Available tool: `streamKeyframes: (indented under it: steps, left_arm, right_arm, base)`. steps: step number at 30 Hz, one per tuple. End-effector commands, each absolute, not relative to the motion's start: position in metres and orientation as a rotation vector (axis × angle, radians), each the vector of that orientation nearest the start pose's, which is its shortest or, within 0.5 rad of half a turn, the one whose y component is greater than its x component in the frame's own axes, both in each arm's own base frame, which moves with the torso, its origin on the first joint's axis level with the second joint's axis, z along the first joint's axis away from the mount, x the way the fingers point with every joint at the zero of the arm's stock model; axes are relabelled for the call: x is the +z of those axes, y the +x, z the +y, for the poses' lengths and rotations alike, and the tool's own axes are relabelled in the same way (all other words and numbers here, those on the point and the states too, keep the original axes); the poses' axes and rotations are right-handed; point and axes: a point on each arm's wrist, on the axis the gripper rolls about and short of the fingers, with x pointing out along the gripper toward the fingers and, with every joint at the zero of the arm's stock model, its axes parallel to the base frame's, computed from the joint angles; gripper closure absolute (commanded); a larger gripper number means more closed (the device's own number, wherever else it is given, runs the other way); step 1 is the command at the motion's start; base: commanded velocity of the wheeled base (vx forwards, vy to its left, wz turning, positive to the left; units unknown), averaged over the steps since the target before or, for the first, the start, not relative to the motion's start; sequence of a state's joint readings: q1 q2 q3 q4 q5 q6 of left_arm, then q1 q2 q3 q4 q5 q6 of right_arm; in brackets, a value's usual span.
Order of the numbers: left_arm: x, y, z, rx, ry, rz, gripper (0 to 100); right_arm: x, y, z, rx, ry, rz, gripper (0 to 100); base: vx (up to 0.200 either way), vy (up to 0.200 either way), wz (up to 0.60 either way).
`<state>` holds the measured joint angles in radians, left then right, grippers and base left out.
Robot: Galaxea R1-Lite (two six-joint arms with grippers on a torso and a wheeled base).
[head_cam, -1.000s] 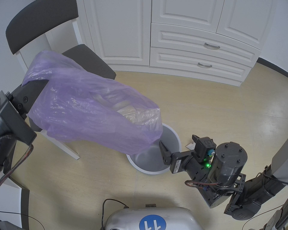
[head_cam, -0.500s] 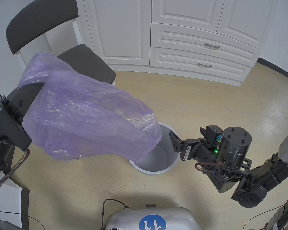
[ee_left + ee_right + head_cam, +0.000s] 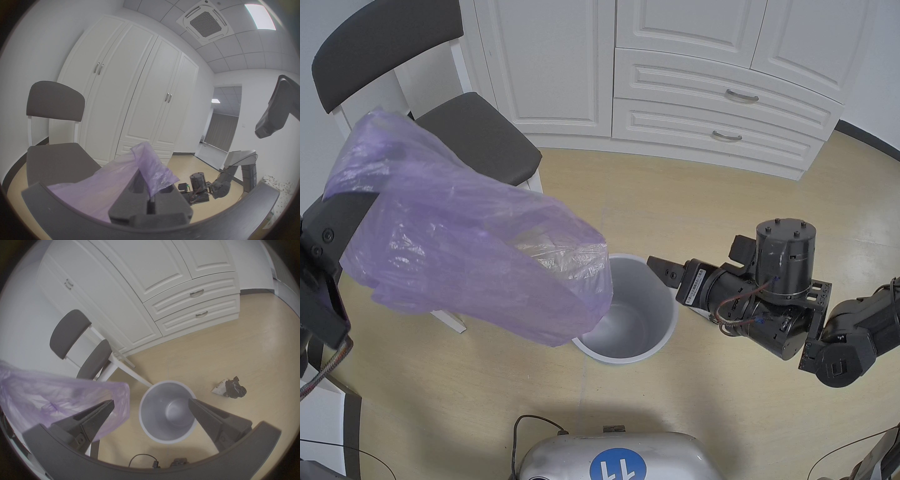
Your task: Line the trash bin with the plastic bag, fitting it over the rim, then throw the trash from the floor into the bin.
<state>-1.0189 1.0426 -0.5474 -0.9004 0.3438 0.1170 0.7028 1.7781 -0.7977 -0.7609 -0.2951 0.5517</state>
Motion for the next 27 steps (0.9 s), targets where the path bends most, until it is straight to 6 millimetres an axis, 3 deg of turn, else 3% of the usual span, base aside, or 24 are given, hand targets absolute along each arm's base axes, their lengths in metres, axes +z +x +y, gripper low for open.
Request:
streamKeyframes:
  steps: [1,7,14,25,27]
  left_arm:
    - [0.282,0.067,-0.105,-0.691,-0.163,-0.366,100]
    - [0.285,0.059,-0.104,-0.739,-0.184,-0.375,100]
    - [0.285,0.055,-0.105,-0.768,-0.195,-0.376,100]
    - [0.289,0.054,-0.102,-0.770,-0.215,-0.395,100]
    - [0.292,0.052,-0.101,-0.778,-0.228,-0.402,100]
  right_arm:
    - [0.165,0.260,0.206,0.328,0.444,0.301,0]
    - [0.154,0.262,0.215,0.337,0.446,0.325,0]
    - [0.146,0.249,0.235,0.401,0.465,0.327,0]
    - [0.135,0.234,0.239,0.436,0.421,0.379,0]
    - [0.123,0.234,0.245,0.439,0.405,0.405,0]
  base:
    - [0.000,0.000,0.00]
    - [0.000,0.000,0.00]
    - [0.000,0.000,0.00]
    - [0.000,0.000,0.00]
    - [0.000,0.000,0.00]
